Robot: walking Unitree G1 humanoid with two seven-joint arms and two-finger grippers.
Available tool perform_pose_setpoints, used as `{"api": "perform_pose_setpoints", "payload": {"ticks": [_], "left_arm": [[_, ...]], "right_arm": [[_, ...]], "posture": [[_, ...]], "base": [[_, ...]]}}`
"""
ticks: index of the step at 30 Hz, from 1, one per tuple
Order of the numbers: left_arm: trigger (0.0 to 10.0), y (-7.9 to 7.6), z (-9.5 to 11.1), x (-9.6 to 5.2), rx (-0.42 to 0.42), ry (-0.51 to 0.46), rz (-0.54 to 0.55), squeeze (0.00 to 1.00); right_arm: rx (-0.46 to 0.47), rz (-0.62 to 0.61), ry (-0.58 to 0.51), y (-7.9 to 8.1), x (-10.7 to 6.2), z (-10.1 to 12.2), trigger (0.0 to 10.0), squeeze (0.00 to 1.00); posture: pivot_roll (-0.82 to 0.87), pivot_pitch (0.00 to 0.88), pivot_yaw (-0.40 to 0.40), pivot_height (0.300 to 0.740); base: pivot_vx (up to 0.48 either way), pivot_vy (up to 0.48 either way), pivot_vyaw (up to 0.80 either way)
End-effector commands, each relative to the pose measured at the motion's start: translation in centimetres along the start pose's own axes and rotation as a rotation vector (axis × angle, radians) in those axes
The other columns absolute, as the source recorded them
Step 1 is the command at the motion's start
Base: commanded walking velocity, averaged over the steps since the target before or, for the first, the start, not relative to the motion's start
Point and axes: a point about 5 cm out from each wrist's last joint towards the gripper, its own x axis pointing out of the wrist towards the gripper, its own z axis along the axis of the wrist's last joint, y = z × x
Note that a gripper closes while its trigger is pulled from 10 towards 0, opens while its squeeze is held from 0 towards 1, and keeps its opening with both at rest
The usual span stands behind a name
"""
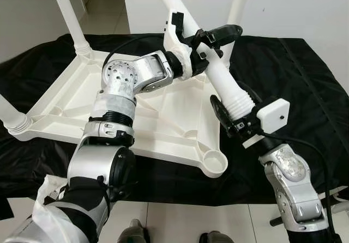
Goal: Building children table
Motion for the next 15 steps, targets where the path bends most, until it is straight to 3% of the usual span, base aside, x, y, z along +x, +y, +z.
{"api": "perform_pose_setpoints", "payload": {"ticks": [1,9,15], "left_arm": [[10.0,-2.5,1.7,0.2,0.035,-0.043,-0.241,0.00],[10.0,-1.1,3.8,-0.5,0.117,-0.120,-0.128,0.00],[10.0,-0.2,5.5,-1.1,0.133,-0.181,-0.041,0.00]], "right_arm": [[0.020,0.035,0.053,1.1,-0.5,-0.7,10.0,0.00],[0.023,0.020,0.080,1.3,-1.8,-0.7,10.0,0.00],[0.022,0.019,0.090,1.4,-2.2,-0.5,10.0,0.00]], "posture": [[-0.03,0.001,0.060,0.740],[-0.04,0.006,0.068,0.740],[-0.04,0.007,0.070,0.740]], "base": [[0.000,0.000,0.00],[0.000,0.000,0.00],[0.000,0.000,0.00]]}}
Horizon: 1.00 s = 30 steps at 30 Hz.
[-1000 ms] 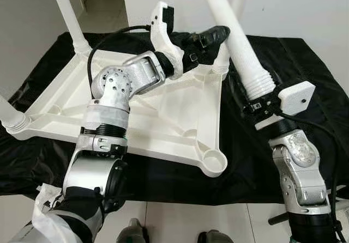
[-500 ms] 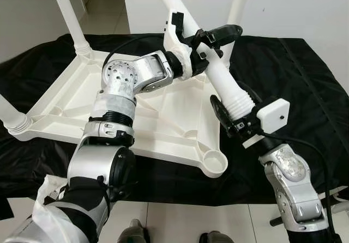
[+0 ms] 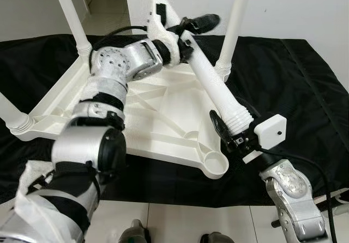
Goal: Building children table
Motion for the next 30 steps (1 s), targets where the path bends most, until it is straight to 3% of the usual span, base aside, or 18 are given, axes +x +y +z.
{"api": "perform_pose_setpoints", "payload": {"ticks": [1,9,10,12,13,30], "left_arm": [[10.0,-1.56,0.98,-0.08,0.035,-0.031,-0.231,0.00],[10.0,-1.13,0.90,-0.14,0.039,-0.013,-0.217,0.00],[7.6,-0.99,0.75,-0.16,0.037,-0.003,-0.218,0.00],[7.6,-0.90,0.65,-0.16,0.036,0.002,-0.219,0.00],[0.0,-0.73,0.54,-0.21,0.032,0.008,-0.217,0.00],[0.0,-0.69,0.75,-0.24,0.000,0.005,-0.236,0.00]], "right_arm": [[-0.001,0.012,0.015,0.19,-0.20,0.00,10.0,0.00],[-0.006,-0.014,-0.001,-0.11,-0.17,0.24,10.0,0.00],[-0.004,-0.024,-0.008,-0.18,-0.13,0.32,10.0,0.00],[-0.003,-0.029,-0.011,-0.21,-0.12,0.37,10.0,0.00],[0.004,-0.037,-0.017,-0.28,-0.07,0.43,10.0,0.00],[0.011,-0.063,-0.029,-0.65,0.07,0.52,10.0,0.00]], "posture": [[-0.04,0.008,0.071,0.740],[-0.04,0.006,0.073,0.740],[-0.04,0.007,0.073,0.740],[-0.04,0.007,0.073,0.740],[-0.04,0.009,0.071,0.740],[-0.04,0.007,0.068,0.740]], "base": [[0.000,0.000,0.00],[0.000,0.000,0.00],[0.000,0.000,0.00],[0.000,0.000,0.00],[0.000,0.000,0.00],[0.000,0.000,0.00]]}}
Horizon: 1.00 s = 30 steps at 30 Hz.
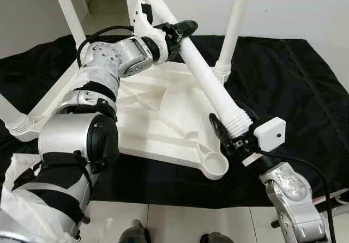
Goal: Building children table
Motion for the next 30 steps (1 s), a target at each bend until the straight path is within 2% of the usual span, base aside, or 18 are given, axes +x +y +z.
{"api": "perform_pose_setpoints", "payload": {"ticks": [1,2,3,4,5,6,7,8,13,15,17,18,19,20,26,30], "left_arm": [[0.0,-1.8,0.4,-0.2,0.040,0.004,-0.304,0.00],[0.0,-1.8,0.4,-0.2,0.040,0.004,-0.304,0.00],[0.0,-1.8,0.4,-0.2,0.042,0.003,-0.300,0.00],[0.6,-1.7,0.4,-0.2,0.042,0.004,-0.289,0.00],[0.6,-1.7,0.4,-0.2,0.042,0.004,-0.289,0.00],[6.0,-1.6,0.3,-0.1,0.050,0.007,-0.279,0.00],[6.0,-1.6,0.3,-0.1,0.050,0.007,-0.279,0.00],[10.0,-1.6,0.3,-0.1,0.049,0.008,-0.274,0.00],[10.0,-1.4,0.4,-0.1,0.093,-0.007,-0.260,0.00],[10.0,-1.3,0.9,-0.1,0.163,-0.045,-0.237,0.00],[10.0,-1.3,1.0,-0.1,0.180,-0.057,-0.230,0.00],[10.0,-1.3,1.2,-0.1,0.182,-0.074,-0.222,0.00],[10.0,-1.3,1.2,-0.1,0.182,-0.074,-0.222,0.00],[10.0,-1.3,1.4,-0.1,0.177,-0.091,-0.216,0.00],[10.0,-1.3,2.0,-0.4,0.177,-0.117,-0.208,0.00],[10.0,-1.4,2.6,-0.6,0.207,-0.138,-0.204,0.00]], "right_arm": [[-0.001,-0.027,-0.023,-0.4,0.1,0.4,10.0,0.00],[-0.001,-0.027,-0.023,-0.4,0.1,0.4,10.0,0.00],[0.016,-0.041,-0.012,-0.5,0.1,0.2,10.0,0.52],[0.046,-0.043,-0.004,-0.6,0.0,0.0,10.0,1.00],[0.046,-0.043,-0.004,-0.6,0.0,0.0,10.0,1.00],[0.069,-0.042,0.001,-0.5,-0.1,-0.1,10.0,1.00],[0.069,-0.042,0.001,-0.5,-0.1,-0.1,10.0,1.00],[0.088,-0.050,0.002,-0.6,-0.1,-0.1,10.0,1.00],[0.116,-0.065,0.013,-0.5,-0.4,-0.3,10.0,1.00],[0.121,-0.087,0.047,-0.6,-0.5,-0.6,10.0,1.00],[0.126,-0.093,0.061,-0.6,-0.6,-0.8,10.0,1.00],[0.126,-0.091,0.072,-0.5,-0.6,-0.9,10.0,0.85],[0.126,-0.091,0.072,-0.5,-0.6,-0.9,10.0,0.85],[0.128,-0.088,0.078,-0.4,-0.7,-1.0,10.0,0.00],[0.125,-0.088,0.085,-0.3,-0.9,-1.2,10.0,0.00],[0.111,-0.105,0.104,-0.6,-1.1,-1.4,10.0,0.00]], "posture": [[-0.04,0.007,0.067,0.740],[-0.04,0.007,0.067,0.740],[-0.04,0.008,0.068,0.740],[-0.04,0.011,0.066,0.740],[-0.04,0.011,0.066,0.740],[-0.04,0.012,0.066,0.740],[-0.04,0.012,0.066,0.740],[-0.04,0.015,0.066,0.740],[-0.04,0.016,0.065,0.740],[-0.04,0.020,0.064,0.740],[-0.04,0.020,0.063,0.740],[-0.04,0.022,0.061,0.740],[-0.04,0.022,0.061,0.740],[-0.04,0.023,0.059,0.740],[-0.04,0.023,0.055,0.740],[-0.04,0.021,0.051,0.740]], "base": [[0.000,0.000,0.00],[0.000,0.000,0.00],[0.000,0.000,0.00],[0.000,0.000,0.00],[0.000,0.000,0.00],[0.000,0.000,0.00],[0.000,0.000,0.00],[0.000,0.000,0.00],[0.000,0.000,0.00],[0.000,0.000,0.00],[0.000,0.000,0.00],[0.000,0.000,0.00],[0.000,0.000,0.00],[0.000,0.000,0.00],[0.000,0.000,0.00],[0.000,0.000,0.00]]}}
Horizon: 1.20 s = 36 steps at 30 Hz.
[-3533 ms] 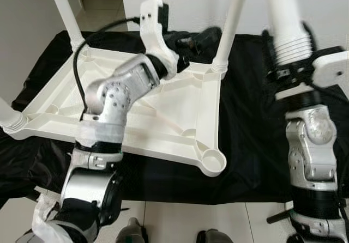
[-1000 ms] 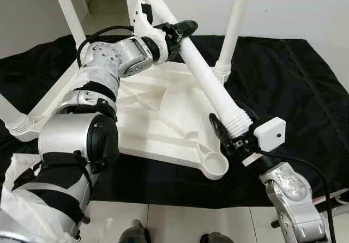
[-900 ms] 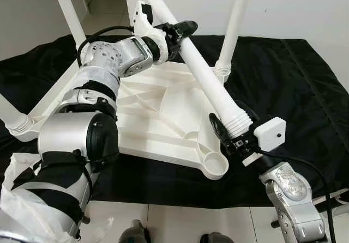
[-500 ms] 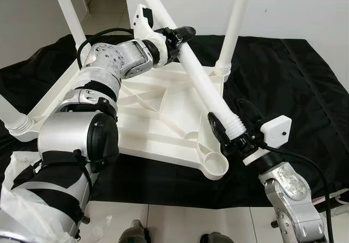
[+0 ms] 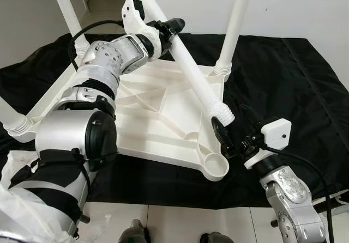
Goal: Building children table
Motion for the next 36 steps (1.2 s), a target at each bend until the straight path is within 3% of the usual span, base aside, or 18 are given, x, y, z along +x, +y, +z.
{"api": "perform_pose_setpoints", "payload": {"ticks": [1,5,19,21,24,26,28,31,36], "left_arm": [[10.0,-2.1,0.6,-0.1,0.031,-0.012,-0.307,0.00],[10.0,-3.0,0.6,0.1,0.178,-0.050,-0.320,0.00],[10.0,-4.2,-1.4,0.6,0.380,-0.110,-0.329,0.00],[10.0,-4.9,-2.5,0.5,0.483,-0.150,-0.347,0.00],[10.0,-5.3,-3.0,0.5,0.527,-0.160,-0.353,0.00],[10.0,-6.1,-3.7,0.4,0.607,-0.192,-0.363,0.00],[10.0,-6.1,-3.7,0.4,0.607,-0.192,-0.363,0.00],[10.0,-7.3,-4.7,0.2,0.706,-0.222,-0.385,0.00],[10.0,-8.1,-5.5,0.0,0.721,-0.248,-0.401,0.00]], "right_arm": [[-0.011,-0.004,0.012,-0.1,-0.1,-0.1,10.0,0.00],[-0.026,-0.048,0.051,-0.5,0.3,-0.5,10.0,0.00],[-0.063,-0.148,0.087,-1.3,1.3,-0.8,10.0,0.00],[-0.061,-0.166,0.085,-0.9,2.0,-0.8,10.0,0.00],[-0.058,-0.166,0.085,-0.6,2.3,-0.9,10.0,0.00],[-0.055,-0.168,0.093,-0.1,3.1,-1.2,10.0,0.00],[-0.055,-0.168,0.093,-0.1,3.1,-1.2,10.0,0.00],[-0.058,-0.166,0.113,0.3,3.9,-1.6,10.0,0.00],[-0.070,-0.177,0.131,0.0,4.5,-1.8,10.0,0.00]], "posture": [[-0.04,0.021,0.051,0.740],[-0.04,0.012,0.043,0.740],[-0.04,0.000,0.027,0.740],[-0.04,0.000,0.015,0.740],[-0.04,0.000,0.010,0.740],[-0.03,0.000,0.007,0.740],[-0.03,0.000,0.007,0.740],[-0.03,0.000,0.003,0.740],[-0.03,0.000,0.001,0.740]], "base": [[0.000,0.000,0.00],[0.000,0.000,0.00],[0.000,0.000,0.00],[0.000,0.000,0.00],[0.000,0.000,0.00],[0.000,0.000,0.00],[0.000,0.000,0.00],[0.000,0.000,0.00],[0.000,0.000,0.00]]}}
